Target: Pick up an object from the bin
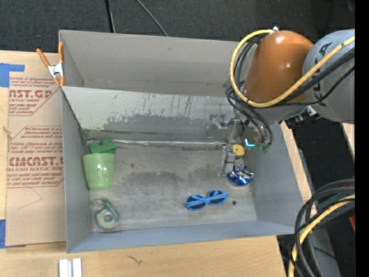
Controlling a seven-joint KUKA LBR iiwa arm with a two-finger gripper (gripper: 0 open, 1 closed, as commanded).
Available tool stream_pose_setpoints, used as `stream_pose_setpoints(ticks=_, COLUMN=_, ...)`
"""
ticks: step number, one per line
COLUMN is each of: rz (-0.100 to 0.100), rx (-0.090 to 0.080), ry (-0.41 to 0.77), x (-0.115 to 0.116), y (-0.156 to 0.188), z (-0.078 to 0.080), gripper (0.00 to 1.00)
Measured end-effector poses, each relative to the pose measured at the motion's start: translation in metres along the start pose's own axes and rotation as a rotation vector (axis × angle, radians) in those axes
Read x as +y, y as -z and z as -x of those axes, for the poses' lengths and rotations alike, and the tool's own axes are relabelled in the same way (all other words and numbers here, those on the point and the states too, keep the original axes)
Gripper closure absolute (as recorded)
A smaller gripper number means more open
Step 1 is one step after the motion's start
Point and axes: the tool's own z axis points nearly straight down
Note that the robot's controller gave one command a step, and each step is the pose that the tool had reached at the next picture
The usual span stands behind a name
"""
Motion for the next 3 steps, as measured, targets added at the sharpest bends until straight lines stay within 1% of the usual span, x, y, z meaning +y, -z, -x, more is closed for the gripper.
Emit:
stream_pose_setpoints(ticks=1, rz=-0.001, rx=0.002, ry=-0.029, x=-0.0562, y=-0.1429, z=-0.0466, gripper=0.00)
stream_pose_setpoints(ticks=2, rz=-0.001, rx=-0.006, ry=-0.026, x=-0.0546, y=-0.1384, z=-0.0436, gripper=1.00)
stream_pose_setpoints(ticks=3, rz=-0.001, rx=-0.006, ry=-0.026, x=-0.0546, y=-0.1384, z=-0.0436, gripper=0.00)
